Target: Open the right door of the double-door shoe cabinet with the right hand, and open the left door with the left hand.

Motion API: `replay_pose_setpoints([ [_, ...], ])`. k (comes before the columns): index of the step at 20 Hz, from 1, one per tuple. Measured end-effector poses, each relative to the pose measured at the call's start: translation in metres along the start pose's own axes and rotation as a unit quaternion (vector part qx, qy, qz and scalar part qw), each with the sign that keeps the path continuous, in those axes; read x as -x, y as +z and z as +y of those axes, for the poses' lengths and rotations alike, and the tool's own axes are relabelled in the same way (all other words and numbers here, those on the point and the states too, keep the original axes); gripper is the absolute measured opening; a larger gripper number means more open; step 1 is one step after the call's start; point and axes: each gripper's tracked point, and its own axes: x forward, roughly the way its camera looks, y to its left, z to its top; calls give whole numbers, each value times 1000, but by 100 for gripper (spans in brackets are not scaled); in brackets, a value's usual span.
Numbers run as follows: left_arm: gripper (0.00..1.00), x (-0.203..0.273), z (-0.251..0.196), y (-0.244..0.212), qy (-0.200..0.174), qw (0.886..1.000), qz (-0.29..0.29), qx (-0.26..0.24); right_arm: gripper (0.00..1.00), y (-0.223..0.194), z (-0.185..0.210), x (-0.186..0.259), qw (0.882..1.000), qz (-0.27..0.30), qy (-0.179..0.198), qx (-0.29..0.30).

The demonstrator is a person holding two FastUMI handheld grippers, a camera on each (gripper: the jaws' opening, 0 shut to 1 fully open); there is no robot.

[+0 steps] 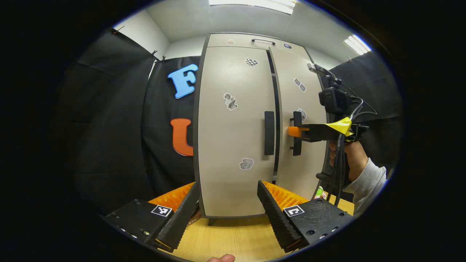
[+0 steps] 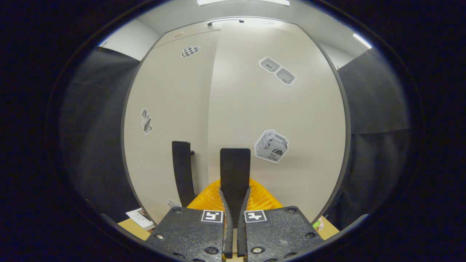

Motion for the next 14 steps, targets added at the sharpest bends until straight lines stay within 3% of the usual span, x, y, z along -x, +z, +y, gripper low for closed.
replay_pose_setpoints([
  [7,95,16,-51,4,-2,1000,6,4,8,-1,-16,55,998,12,57,1],
  [14,95,23,-98,9,4,1000,2,5,8,-4,-43,102,996,18,86,6],
])
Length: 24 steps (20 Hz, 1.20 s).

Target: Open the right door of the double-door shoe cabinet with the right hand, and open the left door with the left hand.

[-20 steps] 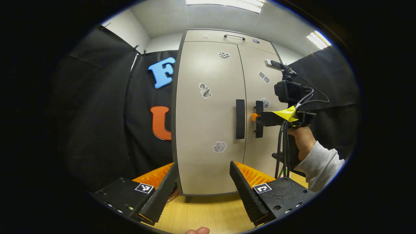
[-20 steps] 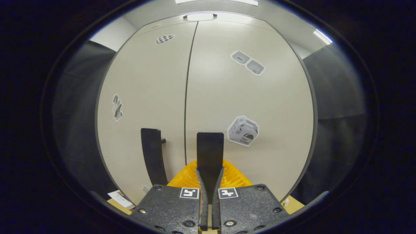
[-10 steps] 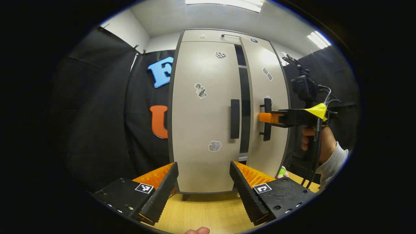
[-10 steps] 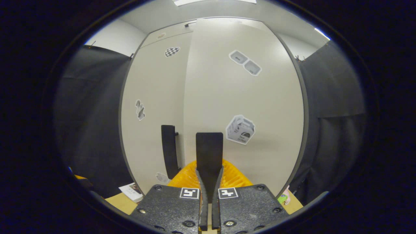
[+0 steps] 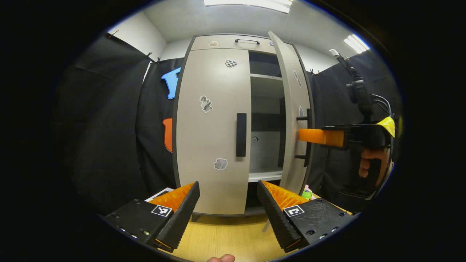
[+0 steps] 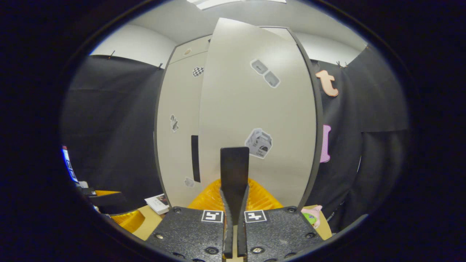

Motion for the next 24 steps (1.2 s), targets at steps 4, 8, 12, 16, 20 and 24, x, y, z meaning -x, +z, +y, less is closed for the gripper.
replay_pose_setpoints([
  [4,95,-2,-23,-1,1,1000,3,-5,8,-1,-39,50,1000,-2,2,0],
  [8,95,-2,-44,6,0,1000,-4,-13,7,-2,-74,77,1000,-4,-13,2],
  [12,95,-5,-54,13,0,1000,-12,-16,7,-1,-103,88,1000,-2,-26,1],
  [16,95,-10,-56,9,0,1000,-8,-16,7,-1,-129,93,998,-6,-57,9],
  [20,95,-15,-58,7,-3,1000,-5,-15,4,-1,-158,96,997,-8,-80,-2],
  [24,95,-21,-58,6,-4,1000,-6,-12,4,-3,-165,92,996,-13,-88,-15],
])
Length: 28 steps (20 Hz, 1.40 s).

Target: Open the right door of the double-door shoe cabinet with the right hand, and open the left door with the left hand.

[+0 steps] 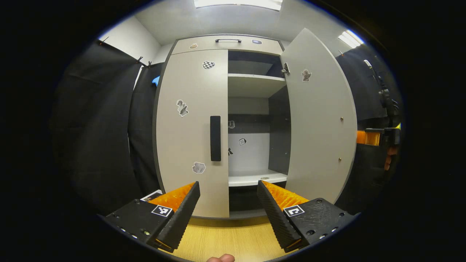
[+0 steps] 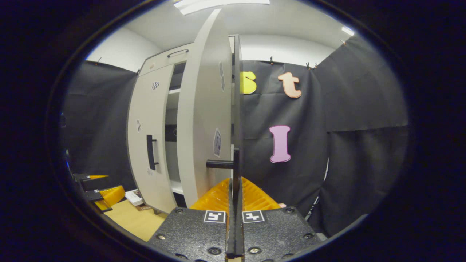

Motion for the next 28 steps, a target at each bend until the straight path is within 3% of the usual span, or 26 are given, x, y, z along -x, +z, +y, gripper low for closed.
replay_pose_setpoints([
  [3,95,1,5,0,6,1000,-4,6,4,-3,-5,3,1000,-1,-18,13],
  [7,95,1,25,0,20,1000,-13,14,4,-2,2,52,999,-20,-31,1],
  [10,95,-8,42,1,37,999,-17,13,3,7,47,90,999,-40,21,-14],
  [13,95,-16,47,9,38,999,-22,8,4,4,72,83,998,-41,37,11],
  [16,95,-31,49,22,28,999,-37,-2,4,-11,93,54,999,-26,45,-4],
  [19,95,-46,46,30,8,999,-40,-7,4,-24,97,34,999,-13,29,-23],
  [21,95,-59,47,37,0,999,-42,-11,19,-21,99,27,999,-23,18,-27],
  [22,95,-67,46,40,-5,999,-43,-12,49,-21,100,25,999,-25,15,-22],
  [24,95,-85,41,48,-21,999,-44,-8,72,-22,104,24,1000,-23,15,-13],
  [26,95,-104,37,58,-35,998,-42,-1,80,-21,108,24,999,-25,22,-5],
  [28,95,-126,36,66,-36,999,-40,-2,81,-20,109,25,999,-27,22,5],
])
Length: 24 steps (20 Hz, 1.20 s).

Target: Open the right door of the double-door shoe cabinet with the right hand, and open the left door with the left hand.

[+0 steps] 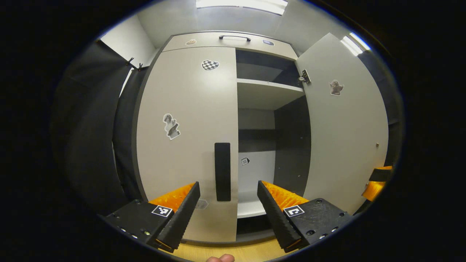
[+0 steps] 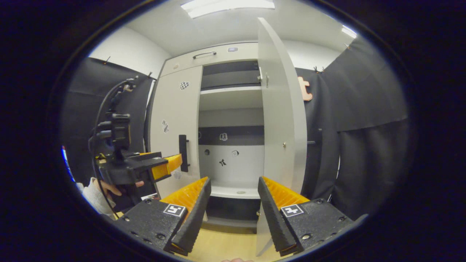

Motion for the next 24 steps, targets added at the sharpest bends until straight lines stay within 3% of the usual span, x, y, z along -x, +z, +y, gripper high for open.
replay_pose_setpoints([
  [10,95,-75,12,-26,21,999,47,-14,81,-2,-16,0,1000,1,-5,8],
  [18,94,-81,22,-30,37,998,57,13,81,-5,-16,-1,1000,-6,11,6],
  [24,90,-80,27,-30,29,998,61,15,80,-10,-13,-13,1000,0,23,-1],
])
